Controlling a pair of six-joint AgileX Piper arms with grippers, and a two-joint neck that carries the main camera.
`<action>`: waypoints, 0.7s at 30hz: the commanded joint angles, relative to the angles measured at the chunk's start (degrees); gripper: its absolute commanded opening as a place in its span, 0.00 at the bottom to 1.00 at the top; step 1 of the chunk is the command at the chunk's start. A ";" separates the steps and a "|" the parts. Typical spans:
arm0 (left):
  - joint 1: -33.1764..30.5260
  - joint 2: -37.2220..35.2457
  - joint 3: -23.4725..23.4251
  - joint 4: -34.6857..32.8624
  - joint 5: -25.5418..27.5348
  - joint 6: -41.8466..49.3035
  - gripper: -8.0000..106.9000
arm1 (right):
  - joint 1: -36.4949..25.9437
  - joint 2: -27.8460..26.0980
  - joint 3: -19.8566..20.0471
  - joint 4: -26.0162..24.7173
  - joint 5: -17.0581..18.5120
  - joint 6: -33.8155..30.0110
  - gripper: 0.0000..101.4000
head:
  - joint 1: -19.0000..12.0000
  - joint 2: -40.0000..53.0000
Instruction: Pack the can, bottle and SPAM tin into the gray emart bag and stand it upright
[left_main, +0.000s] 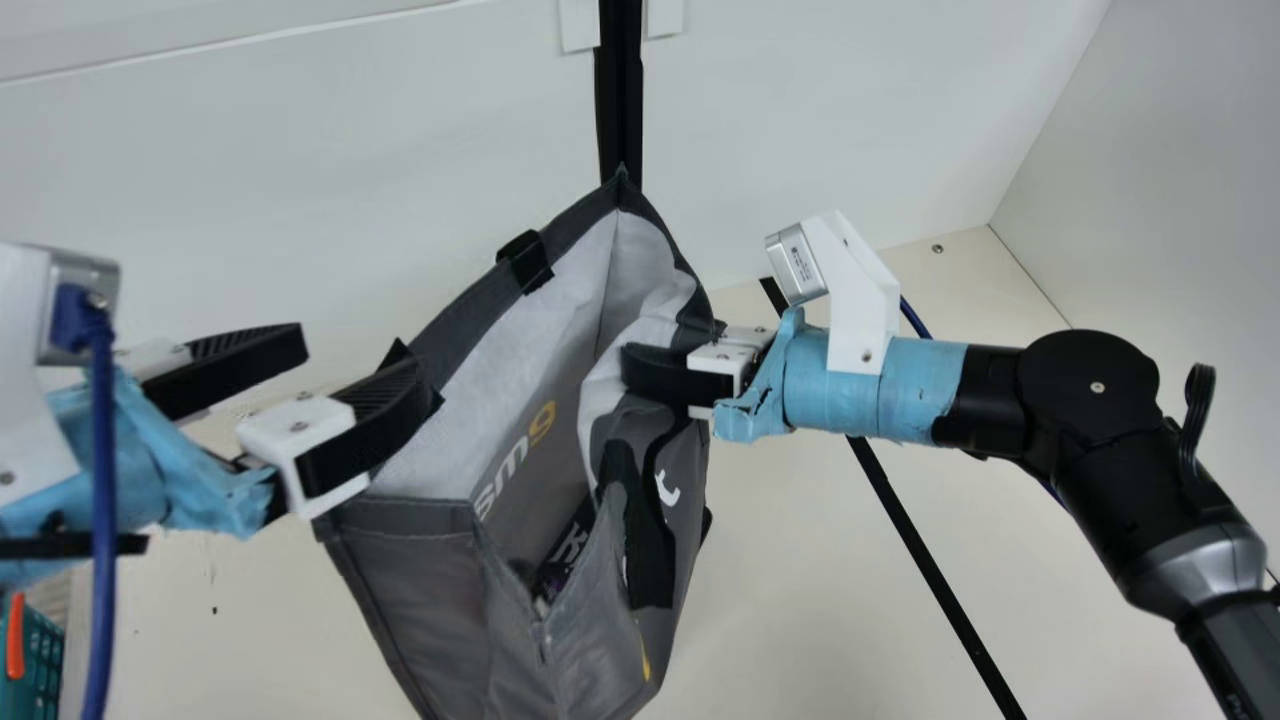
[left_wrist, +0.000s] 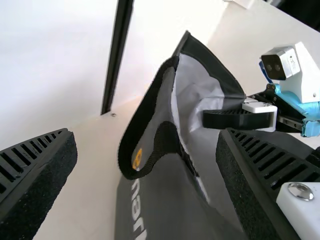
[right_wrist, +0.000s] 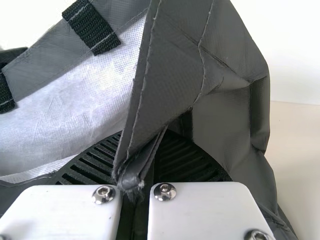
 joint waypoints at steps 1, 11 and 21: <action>0.88 -1.20 0.32 0.21 0.04 -0.11 0.85 | 0.00 0.00 0.00 0.00 0.00 0.00 0.00 | -1.30 -0.05; 5.50 -6.78 3.46 5.05 -0.73 -2.69 0.85 | 0.00 0.00 0.00 0.00 0.00 0.00 0.00 | -1.30 -0.05; 6.76 -11.56 7.51 23.67 -2.80 -13.24 0.85 | 0.00 0.00 0.00 0.00 0.00 0.00 0.00 | -1.30 -0.05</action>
